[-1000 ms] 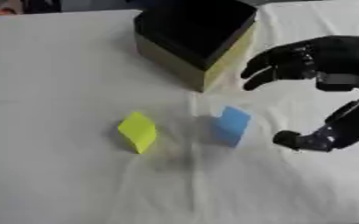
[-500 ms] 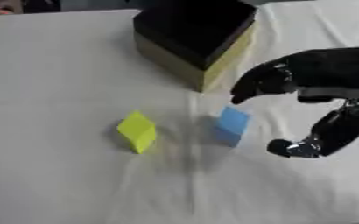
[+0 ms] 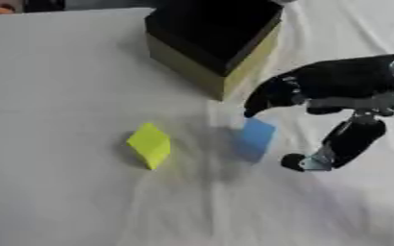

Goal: Pick up objects on the table and place them in the box.

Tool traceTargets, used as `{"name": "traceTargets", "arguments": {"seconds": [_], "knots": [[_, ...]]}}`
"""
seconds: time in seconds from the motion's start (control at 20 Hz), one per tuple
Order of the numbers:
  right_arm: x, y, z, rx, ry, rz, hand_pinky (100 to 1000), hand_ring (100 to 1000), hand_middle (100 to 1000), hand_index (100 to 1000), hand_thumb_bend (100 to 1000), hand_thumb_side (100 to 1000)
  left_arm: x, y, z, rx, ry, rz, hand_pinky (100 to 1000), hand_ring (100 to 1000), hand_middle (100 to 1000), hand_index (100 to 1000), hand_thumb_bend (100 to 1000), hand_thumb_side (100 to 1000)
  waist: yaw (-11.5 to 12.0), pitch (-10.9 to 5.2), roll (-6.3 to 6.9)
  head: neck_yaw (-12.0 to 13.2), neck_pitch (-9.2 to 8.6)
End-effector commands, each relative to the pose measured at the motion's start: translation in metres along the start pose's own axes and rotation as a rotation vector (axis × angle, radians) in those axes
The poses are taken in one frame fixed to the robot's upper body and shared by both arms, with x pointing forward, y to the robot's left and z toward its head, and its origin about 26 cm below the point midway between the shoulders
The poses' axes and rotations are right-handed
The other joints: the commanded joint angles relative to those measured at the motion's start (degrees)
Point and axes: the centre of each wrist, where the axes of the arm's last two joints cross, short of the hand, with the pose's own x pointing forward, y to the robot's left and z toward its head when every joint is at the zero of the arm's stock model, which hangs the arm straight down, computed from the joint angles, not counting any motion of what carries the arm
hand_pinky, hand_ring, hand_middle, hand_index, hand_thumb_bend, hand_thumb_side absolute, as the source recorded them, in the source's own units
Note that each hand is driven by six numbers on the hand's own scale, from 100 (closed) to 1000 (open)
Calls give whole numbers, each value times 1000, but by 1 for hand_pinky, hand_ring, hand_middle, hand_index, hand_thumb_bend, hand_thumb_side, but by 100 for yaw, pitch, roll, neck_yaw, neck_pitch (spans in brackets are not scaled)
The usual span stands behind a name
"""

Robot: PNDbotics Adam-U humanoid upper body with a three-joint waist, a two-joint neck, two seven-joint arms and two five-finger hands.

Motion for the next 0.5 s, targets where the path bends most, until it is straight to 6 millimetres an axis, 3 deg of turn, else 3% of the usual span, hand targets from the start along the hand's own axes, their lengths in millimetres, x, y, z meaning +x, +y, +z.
{"name": "traceTargets", "arguments": {"seconds": [0.05, 0.5], "knots": [[-8, -3, 0, -8, 30, 66, 855, 949, 892, 926, 353, 384, 6, 1, -7, -8, -35, 4, 651, 760, 759, 770, 171, 1000, 17, -73, -5, -26, -76], [-32, 16, -14, 42, 19, 132, 860, 962, 915, 924, 356, 402, 7, -1, -8, -9, -39, 13, 651, 761, 759, 770, 168, 1000, 52, 15, -4, -93, -131]]}}
